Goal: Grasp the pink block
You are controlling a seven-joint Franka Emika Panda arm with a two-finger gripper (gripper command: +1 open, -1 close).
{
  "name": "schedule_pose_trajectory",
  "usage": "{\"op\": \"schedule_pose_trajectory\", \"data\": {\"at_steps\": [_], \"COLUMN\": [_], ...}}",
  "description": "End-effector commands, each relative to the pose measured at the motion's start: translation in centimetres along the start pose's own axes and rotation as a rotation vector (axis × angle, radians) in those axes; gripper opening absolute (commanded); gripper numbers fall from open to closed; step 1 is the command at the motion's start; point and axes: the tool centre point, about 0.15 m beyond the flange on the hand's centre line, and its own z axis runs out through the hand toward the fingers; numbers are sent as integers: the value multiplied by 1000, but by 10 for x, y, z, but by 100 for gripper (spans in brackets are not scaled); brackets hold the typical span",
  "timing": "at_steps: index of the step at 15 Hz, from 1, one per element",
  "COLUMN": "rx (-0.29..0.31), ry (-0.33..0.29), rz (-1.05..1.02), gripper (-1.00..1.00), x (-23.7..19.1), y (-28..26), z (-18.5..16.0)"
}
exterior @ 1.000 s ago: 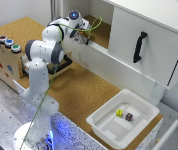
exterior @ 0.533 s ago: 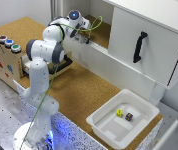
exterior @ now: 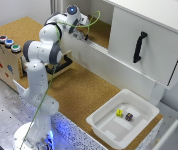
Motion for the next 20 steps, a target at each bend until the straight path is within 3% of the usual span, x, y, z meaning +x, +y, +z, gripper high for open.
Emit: {"op": "schedule_pose_trajectory", "data": {"at_steps": [1,9,12,15,20], "rx": [-28,268,336,356,320], "ry": [-90,-97,-116,-152,-249], "rz": [-81,-379,-429,-466,-613], "gripper": [-100,-100,-100,-100,-100], "x": [-29,-106,-130,-148,-172], "y": [-13,-6,-9,-20,-61], "z": [-56,-87,-99,-98,-82]}}
